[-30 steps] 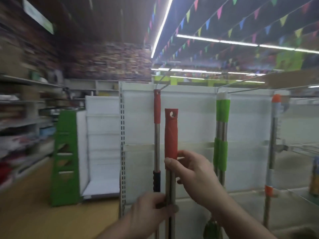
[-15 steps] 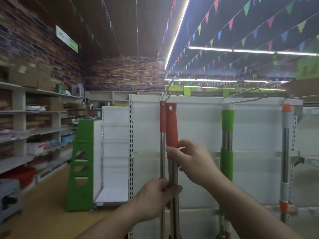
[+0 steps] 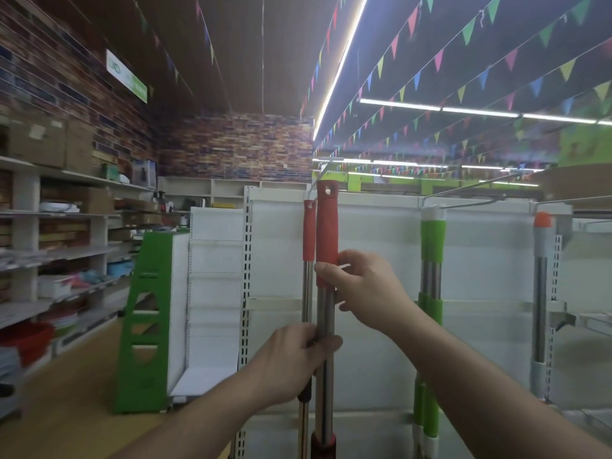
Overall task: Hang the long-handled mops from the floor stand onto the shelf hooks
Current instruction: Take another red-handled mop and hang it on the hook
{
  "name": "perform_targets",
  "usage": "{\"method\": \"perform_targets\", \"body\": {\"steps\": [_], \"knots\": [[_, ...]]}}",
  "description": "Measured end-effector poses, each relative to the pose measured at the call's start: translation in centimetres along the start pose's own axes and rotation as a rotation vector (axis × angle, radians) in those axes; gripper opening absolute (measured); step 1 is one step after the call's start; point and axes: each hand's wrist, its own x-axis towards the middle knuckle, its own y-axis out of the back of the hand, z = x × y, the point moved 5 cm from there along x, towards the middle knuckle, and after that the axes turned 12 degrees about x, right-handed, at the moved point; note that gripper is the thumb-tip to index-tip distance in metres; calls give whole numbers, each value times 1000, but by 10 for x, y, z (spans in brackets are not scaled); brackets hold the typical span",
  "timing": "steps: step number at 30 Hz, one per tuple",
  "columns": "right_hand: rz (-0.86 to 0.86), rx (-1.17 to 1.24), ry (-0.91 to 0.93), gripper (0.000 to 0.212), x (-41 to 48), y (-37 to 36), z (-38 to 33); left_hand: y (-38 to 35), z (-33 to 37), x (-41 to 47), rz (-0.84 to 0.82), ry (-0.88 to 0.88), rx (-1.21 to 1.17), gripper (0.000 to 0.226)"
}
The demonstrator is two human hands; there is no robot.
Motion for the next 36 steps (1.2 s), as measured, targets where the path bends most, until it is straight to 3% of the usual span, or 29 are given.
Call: {"method": "perform_targets", "body": {"steps": [7, 36], "knots": [[10, -16, 16, 22, 13, -3, -5, 8, 2, 8, 12, -7, 26, 59], [35, -40, -81, 28, 66, -19, 51, -22, -50, 64, 68, -11, -78, 32]]}}
